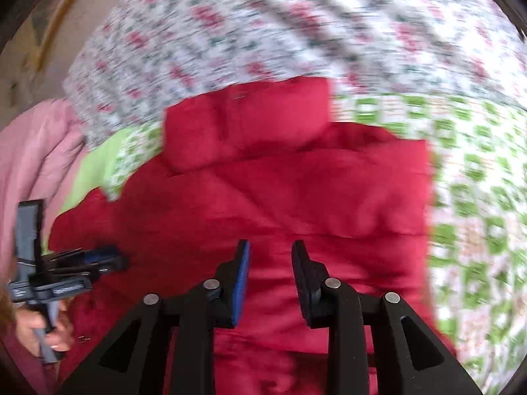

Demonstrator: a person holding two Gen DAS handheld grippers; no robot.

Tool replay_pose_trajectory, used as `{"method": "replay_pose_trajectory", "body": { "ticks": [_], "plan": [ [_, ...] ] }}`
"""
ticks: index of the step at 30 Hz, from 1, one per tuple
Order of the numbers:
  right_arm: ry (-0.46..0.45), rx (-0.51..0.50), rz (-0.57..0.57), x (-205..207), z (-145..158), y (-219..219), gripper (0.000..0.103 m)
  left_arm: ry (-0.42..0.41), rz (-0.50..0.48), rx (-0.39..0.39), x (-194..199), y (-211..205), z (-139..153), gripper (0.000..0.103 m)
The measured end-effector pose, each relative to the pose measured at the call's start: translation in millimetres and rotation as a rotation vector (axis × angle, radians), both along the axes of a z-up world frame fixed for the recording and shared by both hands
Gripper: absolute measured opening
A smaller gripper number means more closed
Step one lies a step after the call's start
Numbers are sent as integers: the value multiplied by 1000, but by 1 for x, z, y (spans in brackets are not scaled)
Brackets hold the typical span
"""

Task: Fold large clothes

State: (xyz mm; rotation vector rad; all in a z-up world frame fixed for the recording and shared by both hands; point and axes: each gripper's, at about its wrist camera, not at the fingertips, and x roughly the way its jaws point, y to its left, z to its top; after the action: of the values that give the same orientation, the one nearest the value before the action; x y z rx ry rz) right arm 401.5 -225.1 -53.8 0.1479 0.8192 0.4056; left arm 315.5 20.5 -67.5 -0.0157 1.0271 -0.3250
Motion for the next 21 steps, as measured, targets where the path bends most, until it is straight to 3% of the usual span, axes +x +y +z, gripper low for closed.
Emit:
{"method": "replay_pose_trajectory", "body": {
  "ticks": [3, 5, 8, 16, 21],
  "plan": [
    [30, -74, 41, 11, -15, 27, 29, 2, 6, -10, -3, 3, -4, 39],
    [85, -141, 33, 24, -41, 36, 29, 6, 10, -18, -2, 1, -5, 39],
    [86, -115, 19, 28, -55, 32, 29, 8, 17, -26, -1, 1, -7, 39],
    [95, -3, -9, 11, -37, 8, 30, -18, 76, -160, -16, 26, 6, 39],
    [67, 35, -5, -11, -19, -1, 32, -27, 123, -193, -32, 48, 19, 39]
  ]
}}
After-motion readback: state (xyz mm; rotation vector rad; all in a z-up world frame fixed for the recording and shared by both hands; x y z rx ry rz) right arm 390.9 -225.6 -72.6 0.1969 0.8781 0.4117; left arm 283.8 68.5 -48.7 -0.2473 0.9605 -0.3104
